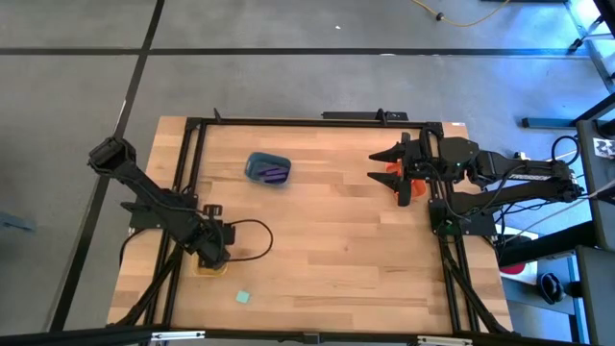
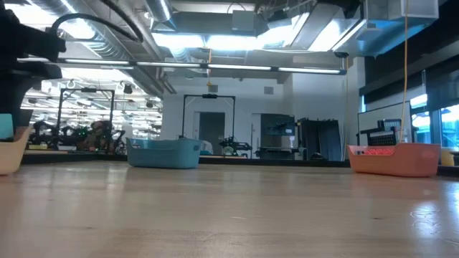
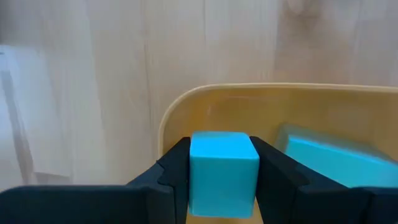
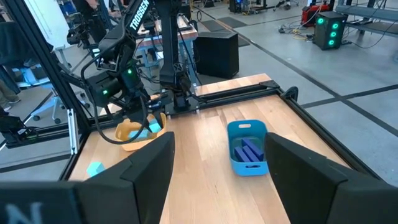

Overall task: Sort & place blocks by color
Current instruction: Put the right blue block into the yellow bin, then put the blue block into the yellow bin

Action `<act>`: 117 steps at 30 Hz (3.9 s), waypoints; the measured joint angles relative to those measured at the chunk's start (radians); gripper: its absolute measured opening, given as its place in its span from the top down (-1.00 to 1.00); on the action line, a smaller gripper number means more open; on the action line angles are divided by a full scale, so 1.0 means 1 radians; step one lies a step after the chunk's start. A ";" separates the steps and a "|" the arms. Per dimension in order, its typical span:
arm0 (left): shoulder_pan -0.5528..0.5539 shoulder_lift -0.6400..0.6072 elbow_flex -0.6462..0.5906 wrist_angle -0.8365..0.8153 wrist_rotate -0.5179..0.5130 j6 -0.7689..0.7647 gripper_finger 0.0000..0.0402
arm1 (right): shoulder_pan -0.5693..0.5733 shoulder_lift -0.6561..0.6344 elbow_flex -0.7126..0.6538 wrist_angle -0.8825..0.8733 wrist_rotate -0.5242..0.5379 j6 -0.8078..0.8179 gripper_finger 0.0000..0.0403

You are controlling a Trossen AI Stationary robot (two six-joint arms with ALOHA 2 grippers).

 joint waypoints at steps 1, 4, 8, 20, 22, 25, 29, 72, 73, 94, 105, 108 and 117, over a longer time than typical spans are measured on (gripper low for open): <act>0.000 0.000 0.000 0.003 0.003 0.000 0.38 | 0.000 0.000 0.000 0.000 0.000 0.000 -0.24; 0.001 0.000 0.000 0.008 0.005 0.000 0.38 | 0.000 0.000 0.000 0.000 0.002 0.000 -0.24; 0.001 0.000 0.000 0.036 0.037 0.000 0.38 | 0.000 0.000 0.000 0.000 0.002 0.000 -0.24; 0.000 0.000 0.000 0.070 0.116 0.022 0.37 | 0.000 0.000 0.000 0.001 0.001 0.000 -0.24; 0.001 0.000 0.000 0.067 0.116 0.023 0.36 | 0.000 0.000 0.000 0.001 0.001 0.000 -0.24; 0.001 0.000 0.000 0.067 0.117 0.022 0.34 | 0.000 0.000 0.000 0.001 0.001 0.000 -0.24; 0.001 0.000 0.000 0.066 0.130 0.025 0.30 | 0.000 0.000 0.000 0.001 0.000 0.000 -0.24; 0.389 -0.361 0.139 0.919 -0.070 0.271 -0.11 | 0.000 0.000 0.001 0.008 0.000 0.000 -0.24; 0.413 -0.365 0.100 1.029 -0.036 0.280 -0.11 | 0.000 0.000 0.001 0.008 0.000 0.000 -0.24; 0.616 -0.326 -0.119 1.530 0.148 0.415 -0.09 | 0.000 0.000 0.001 0.013 -0.147 0.166 -0.24; 0.611 -0.326 -0.119 1.506 0.146 0.456 -0.08 | 0.000 0.000 0.001 0.003 -0.136 0.163 -0.24; 0.609 -0.326 -0.099 1.454 0.146 0.435 -0.08 | 0.000 0.000 0.001 0.003 -0.135 0.163 -0.24; 0.407 -0.158 0.323 0.607 0.156 0.442 -0.08 | 0.000 0.000 0.001 0.004 -0.134 0.161 -0.24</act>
